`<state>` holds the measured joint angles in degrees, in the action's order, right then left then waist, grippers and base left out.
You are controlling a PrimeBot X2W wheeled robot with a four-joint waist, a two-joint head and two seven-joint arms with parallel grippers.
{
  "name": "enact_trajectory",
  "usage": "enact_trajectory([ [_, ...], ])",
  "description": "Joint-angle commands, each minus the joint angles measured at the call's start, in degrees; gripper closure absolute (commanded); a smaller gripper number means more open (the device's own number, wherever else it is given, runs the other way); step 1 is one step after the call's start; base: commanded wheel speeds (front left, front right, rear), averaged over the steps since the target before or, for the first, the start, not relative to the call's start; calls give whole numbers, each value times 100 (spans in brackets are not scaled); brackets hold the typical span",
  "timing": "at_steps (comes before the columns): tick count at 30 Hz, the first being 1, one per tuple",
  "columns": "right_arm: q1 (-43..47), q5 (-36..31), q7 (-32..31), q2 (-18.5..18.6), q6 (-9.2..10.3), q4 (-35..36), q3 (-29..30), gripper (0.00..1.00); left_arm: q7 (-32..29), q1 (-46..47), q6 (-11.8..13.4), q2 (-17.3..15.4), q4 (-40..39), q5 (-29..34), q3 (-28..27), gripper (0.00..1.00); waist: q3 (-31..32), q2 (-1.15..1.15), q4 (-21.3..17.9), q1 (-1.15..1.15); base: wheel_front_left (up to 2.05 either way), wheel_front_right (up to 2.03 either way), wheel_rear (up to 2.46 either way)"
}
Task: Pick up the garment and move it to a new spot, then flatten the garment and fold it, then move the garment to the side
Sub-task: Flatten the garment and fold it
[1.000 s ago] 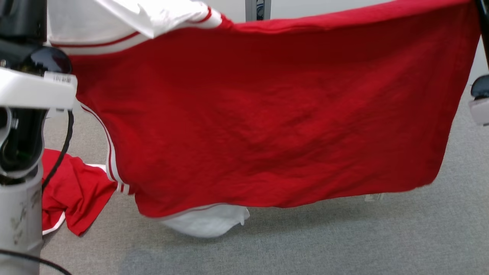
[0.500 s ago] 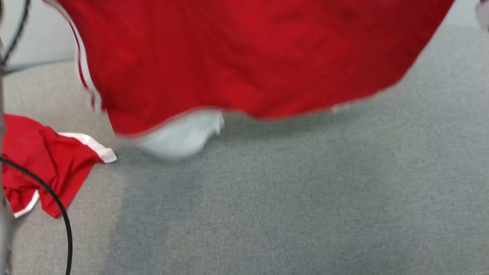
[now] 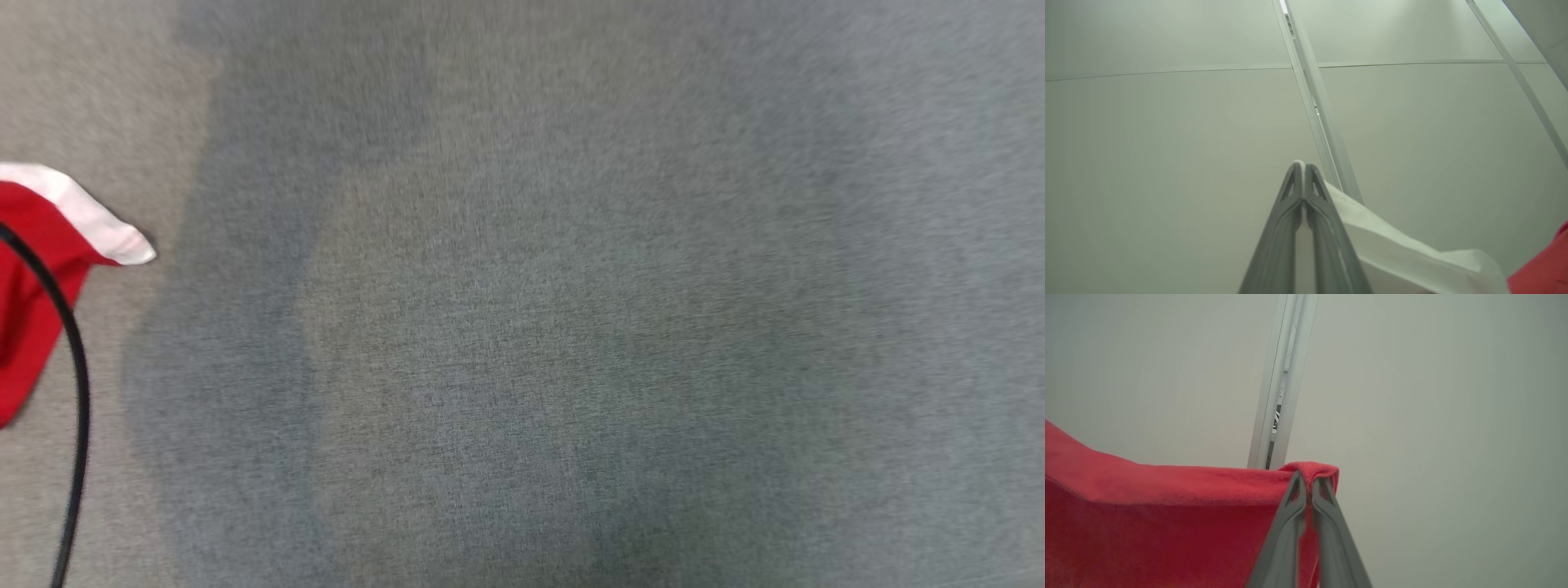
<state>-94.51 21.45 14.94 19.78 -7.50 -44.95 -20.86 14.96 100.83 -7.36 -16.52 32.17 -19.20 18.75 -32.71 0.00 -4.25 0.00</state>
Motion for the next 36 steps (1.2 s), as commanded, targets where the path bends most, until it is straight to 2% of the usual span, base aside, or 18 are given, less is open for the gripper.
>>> enact_trajectory([
  [1, -51, -85, 33, -30, 1, 53, 49, 100, 18, -19, -14, 65, -117, 104, -25, 100, -691, 0, 67, 0, 0, 0, 0],
  [8, 427, -432, 26, -67, 1, 57, 352, 100, 16, -891, -13, 293, -617, -248, -31, 100, -1049, 0, 327, 0, 0, 0, 0],
  [15, 1659, -91, 27, 21, 1, 14, 231, 100, 15, -2858, -13, 103, -1376, -988, 363, 100, -607, 0, 487, 0, 0, 0, 0],
  [16, 1659, -91, 27, 21, 1, 14, 231, 100, 15, -2858, -13, 103, -1376, -988, 363, 100, -607, 0, 487, 0, 0, 0, 0],
  [21, 2653, 846, 22, 77, 1, -223, -294, 100, 16, -4571, -10, -316, -2062, -1411, 470, 100, -45, 0, 457, 0, 0, 0, 0],
  [24, 3247, 1616, -230, 298, 1, -160, -746, 100, 17, -5672, 23, -462, -2502, -1503, 287, 100, 310, 0, 488, 0, 0, 0, 0],
  [30, 4462, 2883, -589, 973, 1, 509, -1413, 100, 9, -7571, 455, -530, -3256, -1773, 92, 100, 941, 0, 516, 0, 0, 0, 0],
  [36, 5398, 3495, -455, 1438, 1, 968, -1632, 100, -40, -8786, 854, -553, -3726, -1854, 115, 100, 1402, 0, 494, 0, 0, 0, 0],
])
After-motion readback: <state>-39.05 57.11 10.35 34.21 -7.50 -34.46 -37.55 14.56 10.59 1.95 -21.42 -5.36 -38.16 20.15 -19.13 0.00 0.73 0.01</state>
